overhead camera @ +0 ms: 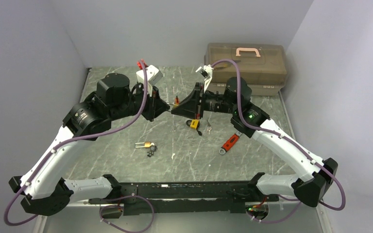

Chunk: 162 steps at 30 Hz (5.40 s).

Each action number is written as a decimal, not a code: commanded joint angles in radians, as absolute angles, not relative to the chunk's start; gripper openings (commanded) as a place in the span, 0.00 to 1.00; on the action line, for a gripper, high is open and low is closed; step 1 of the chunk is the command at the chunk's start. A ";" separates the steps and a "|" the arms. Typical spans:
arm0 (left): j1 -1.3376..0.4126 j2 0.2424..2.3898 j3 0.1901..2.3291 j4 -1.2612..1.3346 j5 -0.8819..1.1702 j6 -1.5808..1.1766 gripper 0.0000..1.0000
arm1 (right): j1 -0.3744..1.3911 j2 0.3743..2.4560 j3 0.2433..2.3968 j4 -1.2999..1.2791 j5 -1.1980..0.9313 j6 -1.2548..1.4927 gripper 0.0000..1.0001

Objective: Lock with the key
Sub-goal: Lock the lock, then place the lock at the center of the board, then place the key at the center of the board.

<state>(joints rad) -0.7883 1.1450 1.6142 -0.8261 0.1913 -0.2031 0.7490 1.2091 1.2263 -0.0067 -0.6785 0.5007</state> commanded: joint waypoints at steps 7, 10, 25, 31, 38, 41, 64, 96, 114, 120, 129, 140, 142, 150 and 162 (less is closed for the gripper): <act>-0.933 1.234 1.666 -0.731 0.470 -0.266 0.00 | 0.786 1.292 1.332 0.060 -0.562 0.455 0.00; -0.949 1.245 1.681 -0.732 0.482 -0.266 0.00 | 0.794 1.308 1.349 0.039 -0.545 0.439 0.00; -0.964 1.244 1.672 -0.637 0.648 -0.303 0.00 | 0.808 1.340 1.373 0.008 -0.477 0.398 0.00; -0.973 1.245 1.679 -0.601 0.687 -0.332 0.00 | 0.809 1.387 1.396 -0.025 -0.421 0.398 0.00; -0.986 1.269 1.668 -0.538 0.682 -0.358 0.00 | 0.824 1.442 1.444 -0.036 -0.379 0.404 0.00; -0.989 1.275 1.674 -0.540 0.667 -0.353 0.00 | 0.826 1.457 1.453 -0.035 -0.385 0.403 0.00; -0.661 1.066 1.574 -0.702 0.510 -0.269 0.00 | 0.478 1.190 0.835 0.853 -0.971 0.862 0.88; -0.600 1.083 1.553 -0.628 0.638 -0.330 0.00 | 0.563 1.215 0.907 0.787 -1.043 0.794 0.22; -0.507 1.053 1.555 -0.661 0.655 -0.316 0.00 | 0.561 1.164 0.884 0.561 -0.999 0.625 0.00; -0.472 1.041 1.527 -0.653 0.637 -0.323 0.00 | 0.557 1.157 0.865 0.480 -0.948 0.576 0.00; -0.469 1.051 1.374 -0.689 0.289 -0.359 0.00 | 0.568 1.206 0.864 0.175 -0.615 0.495 0.00; -0.469 1.185 1.082 -0.452 0.129 -0.505 0.00 | 0.687 1.500 0.969 0.057 -0.273 0.478 0.00; -0.469 1.228 1.059 -0.417 0.089 -0.523 0.00 | 0.703 1.585 1.005 0.051 -0.241 0.480 0.00; -0.468 1.410 0.999 -0.292 0.048 -0.594 0.00 | 0.726 1.792 1.092 0.099 -0.197 0.502 0.00; -0.467 1.534 0.924 -0.200 -0.031 -0.617 0.06 | 0.738 1.965 1.172 0.137 -0.210 0.543 0.00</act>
<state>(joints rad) -0.4698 1.5295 0.9264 -0.2890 -0.0082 -0.5945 0.7258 1.9293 1.1198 0.0845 -0.2092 0.5209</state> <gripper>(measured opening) 0.088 0.024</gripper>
